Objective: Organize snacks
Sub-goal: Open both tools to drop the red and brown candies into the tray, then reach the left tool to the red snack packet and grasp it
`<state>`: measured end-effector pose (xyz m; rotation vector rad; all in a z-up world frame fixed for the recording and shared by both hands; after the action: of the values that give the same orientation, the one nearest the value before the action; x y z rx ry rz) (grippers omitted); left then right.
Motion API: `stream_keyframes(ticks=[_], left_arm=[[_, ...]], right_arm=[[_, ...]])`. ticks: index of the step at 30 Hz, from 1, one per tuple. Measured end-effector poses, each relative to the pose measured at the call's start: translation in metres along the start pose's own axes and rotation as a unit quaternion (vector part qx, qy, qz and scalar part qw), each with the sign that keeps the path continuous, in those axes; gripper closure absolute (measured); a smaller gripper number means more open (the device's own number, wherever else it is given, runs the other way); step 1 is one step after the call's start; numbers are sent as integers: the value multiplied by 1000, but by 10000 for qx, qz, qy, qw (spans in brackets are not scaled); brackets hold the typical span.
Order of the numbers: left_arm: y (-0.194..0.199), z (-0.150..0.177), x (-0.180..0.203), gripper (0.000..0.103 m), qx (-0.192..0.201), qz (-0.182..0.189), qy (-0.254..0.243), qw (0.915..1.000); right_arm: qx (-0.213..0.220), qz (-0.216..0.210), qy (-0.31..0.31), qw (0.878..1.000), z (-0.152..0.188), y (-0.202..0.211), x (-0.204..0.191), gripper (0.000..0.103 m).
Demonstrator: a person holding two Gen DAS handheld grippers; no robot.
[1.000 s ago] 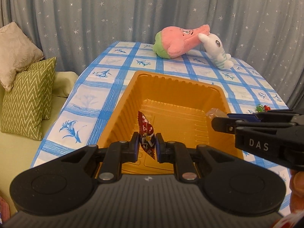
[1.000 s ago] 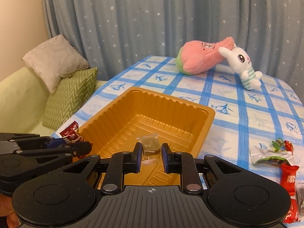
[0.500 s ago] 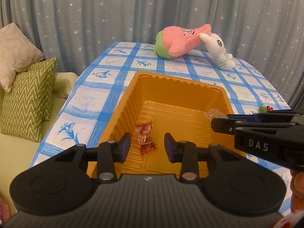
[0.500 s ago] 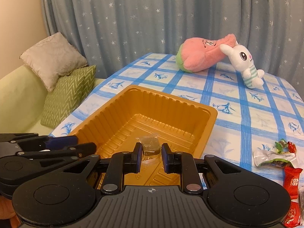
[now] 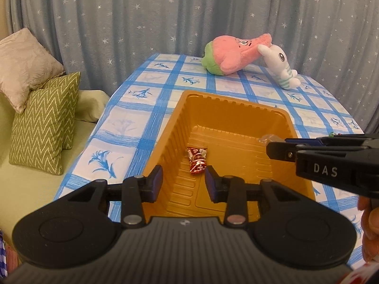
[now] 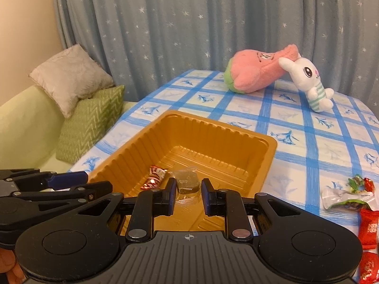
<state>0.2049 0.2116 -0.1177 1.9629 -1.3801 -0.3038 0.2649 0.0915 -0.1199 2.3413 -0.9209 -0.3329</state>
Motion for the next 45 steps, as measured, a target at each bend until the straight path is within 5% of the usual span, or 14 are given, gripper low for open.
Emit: stream_keyframes(ticks=[2, 4, 5, 11, 24, 33, 45], left_arm=[[1, 0, -3, 68, 8, -18, 32, 10000], [2, 0, -5, 68, 14, -36, 63, 10000], [3, 0, -5, 68, 16, -40, 70, 10000], [9, 2, -3, 68, 4, -23, 84, 10000], [42, 6, 34, 45, 75, 266, -50, 9996], [68, 23, 84, 26, 61, 684, -266, 9973], [87, 61, 163, 15, -124, 1279, -587, 9900]], right_arm=[[-20, -29, -30, 10000, 0, -1, -1, 74], [23, -43, -100, 9999, -1, -1, 0, 43], [66, -46, -136, 9999, -1, 1, 0, 42], [116, 81, -168, 9998, -2, 7, 6, 41], [134, 690, -192, 9973, 12, 55, 30, 41], [-52, 1100, -666, 9917, 59, 113, 58, 30], [-191, 1926, -1346, 9718, 126, 201, 114, 23]])
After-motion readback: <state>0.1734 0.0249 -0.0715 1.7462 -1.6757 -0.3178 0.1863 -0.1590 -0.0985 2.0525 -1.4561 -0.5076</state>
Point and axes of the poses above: each gripper's, at about its wrist camera, not at the fingertips, and y roughly against the way its jaws point, x to its right, z to its underside, the point moved 6 cm from there along -y, roughly the way its jaws point, and after that the axes turned 12 degrees about y, right-handed, at the moved point
